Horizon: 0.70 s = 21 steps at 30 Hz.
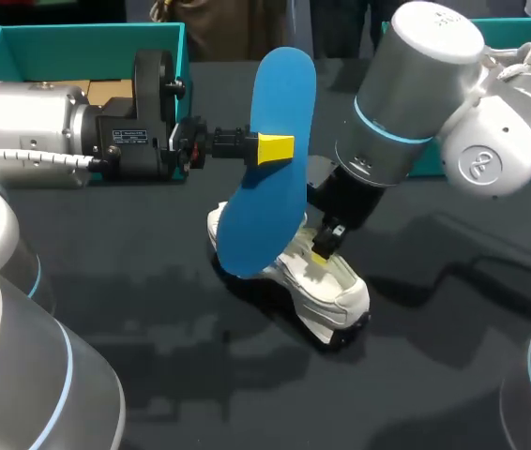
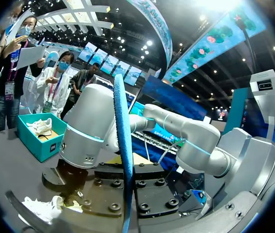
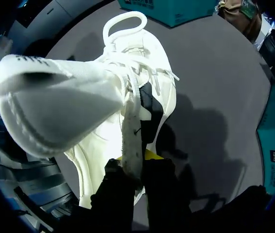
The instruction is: Take the shoe out of the shoebox, open the shoe tongue, remove and reinsert the insole, then place the shoe into the shoebox
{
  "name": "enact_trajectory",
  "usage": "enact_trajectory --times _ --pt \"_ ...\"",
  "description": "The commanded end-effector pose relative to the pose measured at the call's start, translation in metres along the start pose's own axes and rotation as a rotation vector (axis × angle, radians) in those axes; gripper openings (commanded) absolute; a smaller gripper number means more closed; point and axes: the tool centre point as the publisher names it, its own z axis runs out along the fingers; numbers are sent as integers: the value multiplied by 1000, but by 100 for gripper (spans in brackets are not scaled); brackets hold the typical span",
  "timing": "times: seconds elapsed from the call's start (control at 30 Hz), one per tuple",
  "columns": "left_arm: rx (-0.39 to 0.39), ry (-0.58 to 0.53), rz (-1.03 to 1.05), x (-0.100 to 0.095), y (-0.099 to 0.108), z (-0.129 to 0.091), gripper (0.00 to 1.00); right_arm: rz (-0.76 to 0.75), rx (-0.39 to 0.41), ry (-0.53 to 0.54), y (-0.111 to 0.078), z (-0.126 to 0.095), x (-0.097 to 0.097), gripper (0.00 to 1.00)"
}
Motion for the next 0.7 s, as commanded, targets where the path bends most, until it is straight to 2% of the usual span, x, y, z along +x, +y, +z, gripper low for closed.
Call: enact_trajectory --times 0.03,0.17,0.37,0.7 --pt "2 0 0 -1 1 2 0 155 -81 -7 8 -3 7 0" --pt "2 0 0 -1 1 2 0 304 -148 -4 14 -3 13 0" --pt "2 0 0 -1 1 2 0 450 -197 -1 18 2 18 0" --pt "2 0 0 -1 1 2 0 520 -245 -8 21 14 21 0"
